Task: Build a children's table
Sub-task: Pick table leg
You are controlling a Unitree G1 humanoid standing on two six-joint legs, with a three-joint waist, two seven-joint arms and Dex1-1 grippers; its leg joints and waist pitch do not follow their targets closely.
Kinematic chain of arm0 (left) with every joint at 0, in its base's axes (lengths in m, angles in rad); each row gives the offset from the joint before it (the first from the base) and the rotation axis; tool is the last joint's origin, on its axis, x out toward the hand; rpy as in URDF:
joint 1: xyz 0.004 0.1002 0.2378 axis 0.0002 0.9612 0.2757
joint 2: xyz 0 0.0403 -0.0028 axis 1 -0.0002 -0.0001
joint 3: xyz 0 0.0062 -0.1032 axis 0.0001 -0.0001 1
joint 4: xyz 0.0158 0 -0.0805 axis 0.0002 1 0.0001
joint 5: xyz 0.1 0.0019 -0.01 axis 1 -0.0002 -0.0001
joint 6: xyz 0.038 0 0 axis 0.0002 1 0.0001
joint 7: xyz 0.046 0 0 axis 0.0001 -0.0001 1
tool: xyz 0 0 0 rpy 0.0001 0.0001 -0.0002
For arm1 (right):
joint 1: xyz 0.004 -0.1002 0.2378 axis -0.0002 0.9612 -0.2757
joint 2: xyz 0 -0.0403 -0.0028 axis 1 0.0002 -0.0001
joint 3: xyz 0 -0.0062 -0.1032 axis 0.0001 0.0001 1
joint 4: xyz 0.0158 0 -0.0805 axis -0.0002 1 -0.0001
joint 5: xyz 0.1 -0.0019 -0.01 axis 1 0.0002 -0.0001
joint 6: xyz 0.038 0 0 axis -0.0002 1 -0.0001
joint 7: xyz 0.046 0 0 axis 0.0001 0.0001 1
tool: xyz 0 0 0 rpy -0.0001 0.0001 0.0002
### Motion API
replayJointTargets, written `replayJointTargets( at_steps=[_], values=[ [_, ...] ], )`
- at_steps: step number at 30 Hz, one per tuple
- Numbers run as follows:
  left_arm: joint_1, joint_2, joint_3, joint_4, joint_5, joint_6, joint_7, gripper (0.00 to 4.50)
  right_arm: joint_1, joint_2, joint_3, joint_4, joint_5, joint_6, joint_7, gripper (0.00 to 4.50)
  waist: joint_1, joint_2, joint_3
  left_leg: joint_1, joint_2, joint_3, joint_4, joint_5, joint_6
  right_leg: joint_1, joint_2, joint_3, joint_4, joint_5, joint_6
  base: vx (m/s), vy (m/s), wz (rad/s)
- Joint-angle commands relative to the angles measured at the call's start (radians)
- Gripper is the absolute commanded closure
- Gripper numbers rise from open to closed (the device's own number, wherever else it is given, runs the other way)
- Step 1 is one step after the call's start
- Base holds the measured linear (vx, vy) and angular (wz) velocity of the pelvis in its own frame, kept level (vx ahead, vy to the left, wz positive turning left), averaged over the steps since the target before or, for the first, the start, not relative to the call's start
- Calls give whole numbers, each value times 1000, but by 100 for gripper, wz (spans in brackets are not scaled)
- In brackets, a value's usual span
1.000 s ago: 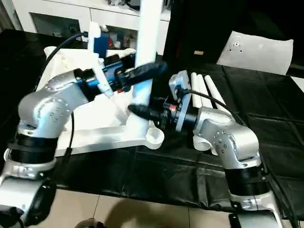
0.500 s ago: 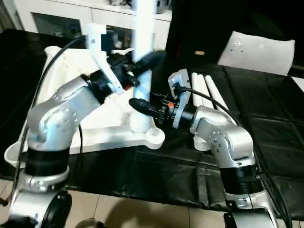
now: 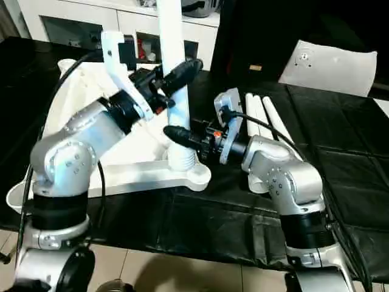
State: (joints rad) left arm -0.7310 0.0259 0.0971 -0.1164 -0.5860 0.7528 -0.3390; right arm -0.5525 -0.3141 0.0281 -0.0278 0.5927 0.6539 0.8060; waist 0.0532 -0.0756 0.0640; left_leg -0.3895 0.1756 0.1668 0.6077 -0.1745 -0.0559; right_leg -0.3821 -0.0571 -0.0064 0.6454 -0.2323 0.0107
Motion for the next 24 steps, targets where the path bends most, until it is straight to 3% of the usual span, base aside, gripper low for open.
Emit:
replayJointTargets(
  at_steps=[1, 5, 11, 22, 24],
  values=[
    [-24, 10, -3, 15, -19, 15, -32, 267, -11, -17, -33, -13, 18, 5, 12, 170, -1, 2, -71, 22, 39, -3, -59, -82, 20, 44, -56, 29, -79, -17, -209, 0, 0, 0],
    [-41, 83, -48, 34, -17, 14, -159, 267, -3, -80, -28, -34, 48, 30, 105, 139, 3, 3, -74, 23, 40, -4, -58, -57, 32, 46, -55, 27, -73, 32, -214, 0, 0, 0],
    [-80, 141, -91, 49, -41, -3, -307, 267, -1, -132, 6, -23, 27, 35, 160, 89, 6, 2, -72, 24, 42, -2, -59, -68, 28, 44, -59, 27, -74, 1, -230, 0, 0, 0],
    [-107, 162, -156, 38, -81, 0, -477, 267, 21, -133, 54, -39, 18, 12, 203, 78, 4, 1, -72, 23, 43, -1, -59, -78, 25, 45, -60, 28, -74, -4, -242, 0, 0, 0],
    [-107, 168, -170, 38, -87, -4, -504, 267, 30, -134, 62, -44, 18, 3, 219, 113, 4, -1, -71, 21, 43, -1, -60, -80, 25, 46, -61, 28, -74, -11, -242, 0, 0, 0]
  ],
)
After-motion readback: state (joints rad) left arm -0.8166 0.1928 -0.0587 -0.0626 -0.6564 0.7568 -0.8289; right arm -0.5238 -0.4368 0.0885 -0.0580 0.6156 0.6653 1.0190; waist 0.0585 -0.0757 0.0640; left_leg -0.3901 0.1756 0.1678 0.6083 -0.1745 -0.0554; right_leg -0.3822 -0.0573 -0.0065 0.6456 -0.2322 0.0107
